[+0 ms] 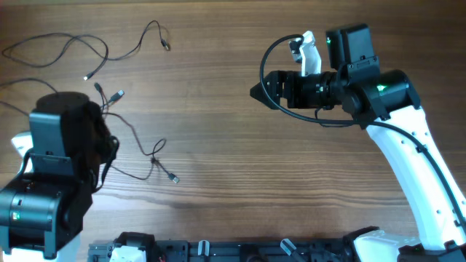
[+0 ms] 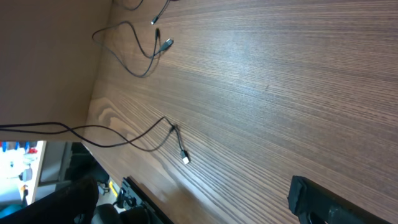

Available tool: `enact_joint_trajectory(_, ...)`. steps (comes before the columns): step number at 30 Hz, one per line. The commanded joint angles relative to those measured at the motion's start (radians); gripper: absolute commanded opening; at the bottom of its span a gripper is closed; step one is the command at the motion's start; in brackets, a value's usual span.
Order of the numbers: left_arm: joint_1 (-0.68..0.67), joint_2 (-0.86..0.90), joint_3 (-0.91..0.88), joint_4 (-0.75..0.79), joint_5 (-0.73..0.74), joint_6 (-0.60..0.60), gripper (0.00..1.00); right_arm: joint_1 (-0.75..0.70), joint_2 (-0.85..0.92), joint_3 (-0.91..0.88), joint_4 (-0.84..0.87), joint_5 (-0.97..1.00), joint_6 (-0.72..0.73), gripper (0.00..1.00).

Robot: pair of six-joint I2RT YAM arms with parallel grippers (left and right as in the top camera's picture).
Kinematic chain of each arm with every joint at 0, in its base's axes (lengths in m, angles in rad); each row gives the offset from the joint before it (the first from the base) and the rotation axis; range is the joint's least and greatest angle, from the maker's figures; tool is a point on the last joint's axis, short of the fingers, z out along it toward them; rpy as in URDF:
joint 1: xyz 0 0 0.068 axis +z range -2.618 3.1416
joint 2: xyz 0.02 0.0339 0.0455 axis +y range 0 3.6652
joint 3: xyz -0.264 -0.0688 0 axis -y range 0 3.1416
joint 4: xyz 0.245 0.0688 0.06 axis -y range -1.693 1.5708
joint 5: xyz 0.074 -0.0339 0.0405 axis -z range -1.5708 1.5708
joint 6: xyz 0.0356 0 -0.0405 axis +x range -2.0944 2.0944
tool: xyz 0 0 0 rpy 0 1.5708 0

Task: Untangle cables

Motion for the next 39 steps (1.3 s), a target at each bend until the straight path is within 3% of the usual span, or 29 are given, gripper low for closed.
enact_joint_trajectory(1, 0.100, 0.008, 0.000, -0.004, -0.060, 0.012, 0.04, 0.000, -0.024, -0.002, 0.006, 0.021, -0.014, 1.00)
enact_joint_trajectory(17, 0.680, 0.190, 0.000, 0.004, -0.033, 0.134, 0.04, 0.000, -0.024, -0.002, 0.006, 0.021, -0.015, 1.00)
enact_joint_trajectory(23, 0.851, 0.285, 0.000, 0.038, 0.075, 0.131, 0.04, 0.000, -0.024, -0.002, 0.009, 0.022, -0.019, 1.00)
enact_joint_trajectory(39, 1.089, 0.639, 0.000, 0.183, -0.023, 0.135, 0.04, 0.000, -0.020, -0.002, 0.013, 0.025, -0.017, 1.00)
